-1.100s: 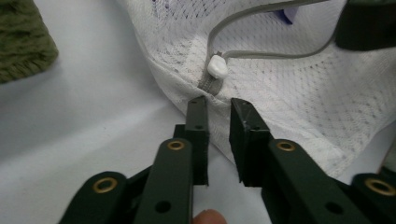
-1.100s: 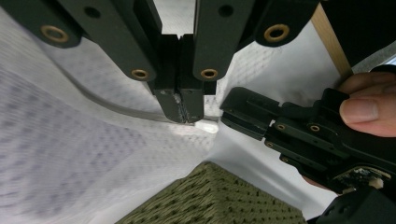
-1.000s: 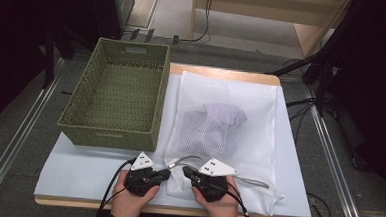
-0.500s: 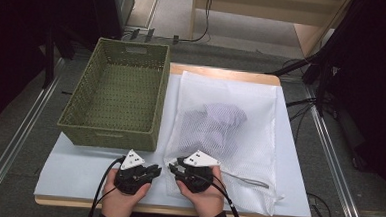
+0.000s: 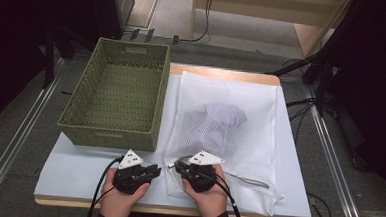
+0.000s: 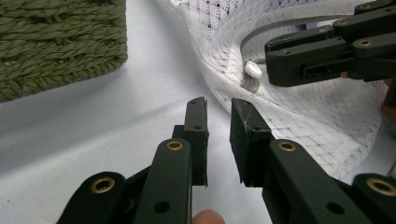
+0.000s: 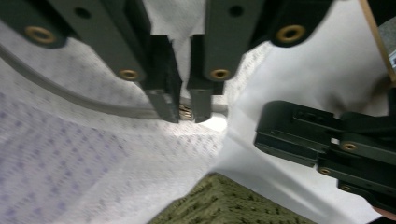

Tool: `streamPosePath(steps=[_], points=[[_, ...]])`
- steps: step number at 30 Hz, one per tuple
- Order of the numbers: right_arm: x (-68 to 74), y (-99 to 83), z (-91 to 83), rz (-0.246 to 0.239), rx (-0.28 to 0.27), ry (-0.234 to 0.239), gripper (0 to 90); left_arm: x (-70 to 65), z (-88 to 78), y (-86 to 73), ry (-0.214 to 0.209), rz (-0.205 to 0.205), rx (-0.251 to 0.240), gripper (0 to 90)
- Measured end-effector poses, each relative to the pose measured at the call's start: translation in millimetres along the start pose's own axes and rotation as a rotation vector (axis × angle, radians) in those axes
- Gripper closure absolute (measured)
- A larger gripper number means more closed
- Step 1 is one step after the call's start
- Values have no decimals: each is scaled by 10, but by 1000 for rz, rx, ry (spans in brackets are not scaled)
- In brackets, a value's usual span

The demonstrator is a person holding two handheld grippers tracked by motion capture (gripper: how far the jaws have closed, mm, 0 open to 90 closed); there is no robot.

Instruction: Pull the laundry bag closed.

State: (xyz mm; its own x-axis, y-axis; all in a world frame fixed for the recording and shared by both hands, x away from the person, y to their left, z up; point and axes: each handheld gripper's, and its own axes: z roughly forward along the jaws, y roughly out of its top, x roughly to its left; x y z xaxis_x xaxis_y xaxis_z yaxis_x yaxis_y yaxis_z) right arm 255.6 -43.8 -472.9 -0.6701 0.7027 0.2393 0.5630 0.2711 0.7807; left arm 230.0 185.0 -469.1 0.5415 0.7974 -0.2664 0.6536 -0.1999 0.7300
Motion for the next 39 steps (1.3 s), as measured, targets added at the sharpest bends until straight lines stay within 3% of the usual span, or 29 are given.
streamPosePath(steps=[4, 8, 11, 13, 15, 19, 20, 23, 26, 32, 35, 37, 39], points=[[-11, -13, 9, -5, 9, -13, 898, -5, 4, -3, -12, -3, -1, 760], [64, 8, 12, -21, -29, 24, 765, -7, -2, -8, -16, -10, -5, 743], [123, 47, 36, -37, -44, 12, 659, 1, -13, -14, -11, -12, -5, 744], [137, 62, 96, -47, -22, -3, 616, 2, -21, -19, -5, -13, -4, 746], [106, 53, 140, -39, -1, -8, 663, 3, -27, -24, -4, -14, -2, 747], [38, 47, 148, -25, 33, 19, 887, 10, -30, -35, -10, -23, -4, 740], [37, 48, 143, -26, 35, 21, 900, 7, -29, -35, -14, -22, -3, 735], [33, 58, 115, -17, 24, 33, 900, -15, -15, -30, -53, -27, -3, 698], [16, 71, 71, -13, 9, 28, 900, -57, 45, -21, -96, -11, 34, 592], [-13, 119, -38, -3, -31, 25, 900, -119, 102, 2, -100, -12, 48, 423], [-22, 127, -29, -1, -21, 39, 842, -89, 60, 8, -86, -9, 32, 428], [-6, 134, 3, -9, -25, 66, 796, -46, -8, 16, -87, -9, 19, 486], [50, 145, 40, -41, -21, 44, 739, -9, -57, 14, -87, -12, 12, 545]])
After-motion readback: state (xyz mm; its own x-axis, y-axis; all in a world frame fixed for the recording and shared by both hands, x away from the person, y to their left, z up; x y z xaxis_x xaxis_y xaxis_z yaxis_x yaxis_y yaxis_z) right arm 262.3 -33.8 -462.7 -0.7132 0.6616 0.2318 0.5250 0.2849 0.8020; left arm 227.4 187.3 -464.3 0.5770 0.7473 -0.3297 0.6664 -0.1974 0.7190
